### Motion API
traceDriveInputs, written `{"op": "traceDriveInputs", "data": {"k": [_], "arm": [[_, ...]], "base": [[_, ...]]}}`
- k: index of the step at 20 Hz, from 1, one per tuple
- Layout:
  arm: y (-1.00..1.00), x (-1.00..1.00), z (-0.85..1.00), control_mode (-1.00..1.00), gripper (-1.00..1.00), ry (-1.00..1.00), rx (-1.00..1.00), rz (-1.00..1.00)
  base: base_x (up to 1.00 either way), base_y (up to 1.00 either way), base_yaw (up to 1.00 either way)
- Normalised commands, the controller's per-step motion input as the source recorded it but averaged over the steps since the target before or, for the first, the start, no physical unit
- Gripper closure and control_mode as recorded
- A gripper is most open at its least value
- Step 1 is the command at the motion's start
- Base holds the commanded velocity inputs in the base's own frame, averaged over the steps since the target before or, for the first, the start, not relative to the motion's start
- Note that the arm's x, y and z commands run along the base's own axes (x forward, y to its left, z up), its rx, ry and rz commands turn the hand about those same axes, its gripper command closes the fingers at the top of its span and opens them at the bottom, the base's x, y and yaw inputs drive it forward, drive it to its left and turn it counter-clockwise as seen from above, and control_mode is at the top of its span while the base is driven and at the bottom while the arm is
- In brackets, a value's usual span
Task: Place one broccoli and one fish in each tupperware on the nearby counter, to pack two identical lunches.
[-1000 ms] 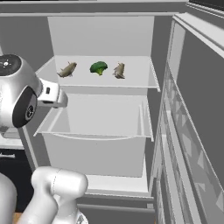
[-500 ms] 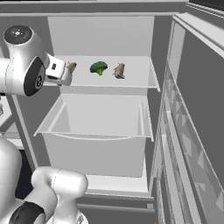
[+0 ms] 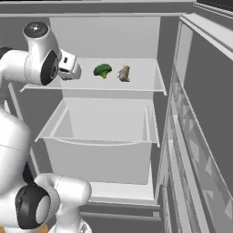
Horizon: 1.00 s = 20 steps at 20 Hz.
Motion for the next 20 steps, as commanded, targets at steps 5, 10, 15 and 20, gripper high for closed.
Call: {"op": "traceDriveInputs", "data": {"k": [5,10,15,20], "arm": [[0.02,0.56,0.00,-1.00,-1.00,0.01,-0.05,0.00],[0.13,0.73,-0.21,-1.00,-1.00,0.16,-0.14,-0.01],[0.36,0.62,-0.30,-1.00,-1.00,0.14,-0.15,0.00],[0.00,0.47,-0.25,-1.00,-1.00,0.07,-0.02,0.00]], "base": [[0.00,0.00,0.00],[0.00,0.00,0.00],[0.00,0.00,0.00],[0.00,0.00,0.00]]}}
